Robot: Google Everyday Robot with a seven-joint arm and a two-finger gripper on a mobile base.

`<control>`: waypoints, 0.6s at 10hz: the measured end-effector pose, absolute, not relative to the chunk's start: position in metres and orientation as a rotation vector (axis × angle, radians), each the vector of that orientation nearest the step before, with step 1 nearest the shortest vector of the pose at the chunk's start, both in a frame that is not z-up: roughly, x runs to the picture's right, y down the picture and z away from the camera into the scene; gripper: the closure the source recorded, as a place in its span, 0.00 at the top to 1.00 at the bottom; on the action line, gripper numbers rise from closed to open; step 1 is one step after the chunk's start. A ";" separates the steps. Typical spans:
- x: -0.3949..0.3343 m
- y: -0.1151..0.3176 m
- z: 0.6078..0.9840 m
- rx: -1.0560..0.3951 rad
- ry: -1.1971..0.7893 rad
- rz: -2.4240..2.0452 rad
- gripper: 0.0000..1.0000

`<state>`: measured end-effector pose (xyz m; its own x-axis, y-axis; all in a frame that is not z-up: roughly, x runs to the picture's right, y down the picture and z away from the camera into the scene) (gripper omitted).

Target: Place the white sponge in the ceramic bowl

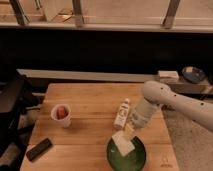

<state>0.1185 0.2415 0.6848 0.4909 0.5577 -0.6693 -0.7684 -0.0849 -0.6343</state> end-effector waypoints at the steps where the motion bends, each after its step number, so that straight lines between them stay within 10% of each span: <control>1: 0.122 0.250 0.684 -1.233 0.214 1.119 0.64; 6: 0.122 0.252 0.684 -1.231 0.205 1.116 0.66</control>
